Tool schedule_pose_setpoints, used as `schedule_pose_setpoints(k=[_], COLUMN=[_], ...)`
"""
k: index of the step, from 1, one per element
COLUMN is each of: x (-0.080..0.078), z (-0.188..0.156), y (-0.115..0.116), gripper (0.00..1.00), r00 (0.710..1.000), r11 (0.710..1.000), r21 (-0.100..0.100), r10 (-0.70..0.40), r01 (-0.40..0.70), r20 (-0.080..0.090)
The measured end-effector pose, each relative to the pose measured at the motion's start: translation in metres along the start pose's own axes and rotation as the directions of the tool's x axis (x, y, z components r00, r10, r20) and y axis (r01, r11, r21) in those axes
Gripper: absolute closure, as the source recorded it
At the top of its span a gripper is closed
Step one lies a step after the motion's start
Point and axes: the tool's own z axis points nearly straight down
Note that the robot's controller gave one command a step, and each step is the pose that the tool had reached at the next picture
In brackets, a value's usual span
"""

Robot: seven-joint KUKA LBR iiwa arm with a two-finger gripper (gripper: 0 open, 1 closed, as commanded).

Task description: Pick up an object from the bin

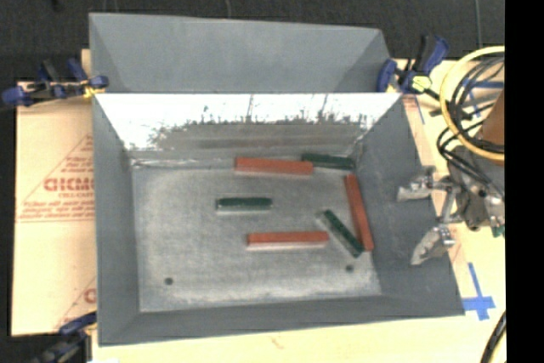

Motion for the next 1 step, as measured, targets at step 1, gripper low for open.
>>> schedule_pose_setpoints(k=[1], x=[-0.0091], z=[0.0631], y=[0.0535], gripper=[0.00], r00=[0.996], r11=[0.996], r21=[-0.002], r10=[0.090], r01=[-0.090], r20=[0.004])
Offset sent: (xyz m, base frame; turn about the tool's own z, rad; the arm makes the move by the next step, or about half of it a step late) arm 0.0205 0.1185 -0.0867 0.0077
